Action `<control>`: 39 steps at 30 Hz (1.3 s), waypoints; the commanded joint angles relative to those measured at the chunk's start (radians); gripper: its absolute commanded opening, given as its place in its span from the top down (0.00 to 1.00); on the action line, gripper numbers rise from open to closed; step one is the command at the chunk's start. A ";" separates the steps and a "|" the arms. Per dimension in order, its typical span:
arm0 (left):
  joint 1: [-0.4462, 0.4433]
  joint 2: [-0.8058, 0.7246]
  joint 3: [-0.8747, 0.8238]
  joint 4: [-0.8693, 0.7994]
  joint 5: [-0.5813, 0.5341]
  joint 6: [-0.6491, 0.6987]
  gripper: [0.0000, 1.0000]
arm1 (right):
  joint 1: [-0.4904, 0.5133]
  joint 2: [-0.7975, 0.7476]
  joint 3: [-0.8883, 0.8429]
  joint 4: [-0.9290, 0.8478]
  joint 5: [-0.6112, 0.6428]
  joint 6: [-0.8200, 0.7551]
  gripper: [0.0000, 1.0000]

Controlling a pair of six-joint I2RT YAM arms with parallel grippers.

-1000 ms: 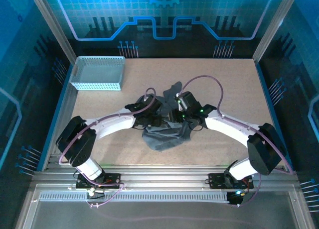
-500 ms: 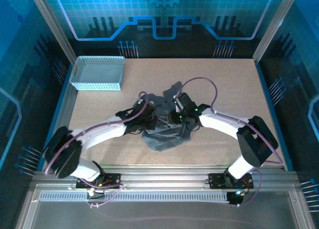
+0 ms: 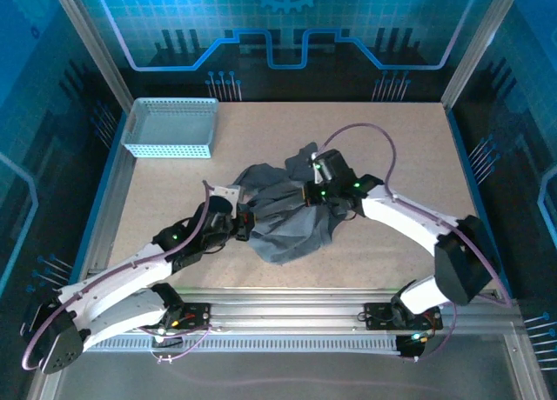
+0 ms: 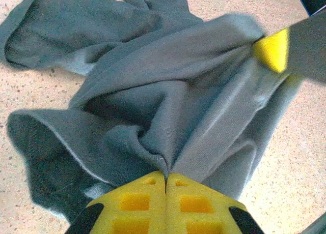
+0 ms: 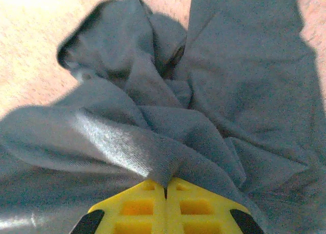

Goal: Fold the inside-out t-shirt

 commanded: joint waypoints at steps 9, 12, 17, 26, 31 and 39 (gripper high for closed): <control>-0.063 0.047 -0.158 0.104 0.158 -0.090 0.66 | -0.039 0.004 -0.100 0.026 -0.001 0.051 0.88; -0.063 0.005 -0.135 0.033 0.085 -0.081 0.59 | -0.034 -0.004 -0.093 0.021 0.002 0.042 0.78; -0.059 0.018 -0.065 -0.033 -0.023 -0.103 0.49 | 0.031 -0.036 -0.048 -0.054 0.122 -0.001 0.63; -0.033 0.243 0.090 -0.038 -0.004 -0.163 0.50 | 0.179 -0.079 -0.037 -0.051 0.213 -0.063 0.47; -0.016 0.322 0.120 -0.047 0.003 -0.177 0.54 | 0.208 -0.053 -0.062 0.000 0.162 -0.056 0.45; -0.016 0.348 0.138 -0.072 0.011 -0.159 0.88 | 0.217 0.016 -0.058 0.017 0.150 -0.045 0.46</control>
